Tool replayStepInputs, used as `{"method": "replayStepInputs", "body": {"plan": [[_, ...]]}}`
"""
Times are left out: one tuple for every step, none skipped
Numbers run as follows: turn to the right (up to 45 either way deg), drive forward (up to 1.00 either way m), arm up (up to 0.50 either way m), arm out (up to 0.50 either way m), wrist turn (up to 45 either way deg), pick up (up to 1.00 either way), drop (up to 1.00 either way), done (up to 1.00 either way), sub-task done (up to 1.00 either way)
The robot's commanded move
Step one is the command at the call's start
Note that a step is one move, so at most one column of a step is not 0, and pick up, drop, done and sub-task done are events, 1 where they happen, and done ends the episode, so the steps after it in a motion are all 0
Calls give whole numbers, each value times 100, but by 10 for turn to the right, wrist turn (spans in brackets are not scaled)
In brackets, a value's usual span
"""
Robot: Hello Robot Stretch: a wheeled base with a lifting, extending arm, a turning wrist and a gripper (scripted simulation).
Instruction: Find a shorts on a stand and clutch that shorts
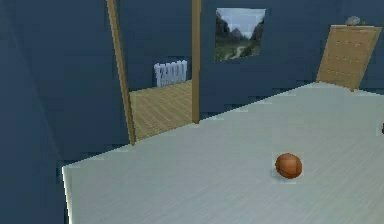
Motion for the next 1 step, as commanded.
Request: {"method": "replayStepInputs", "body": {"plan": [[0, 35, 0, 0, 0, 0, 0, 0, 0]]}}
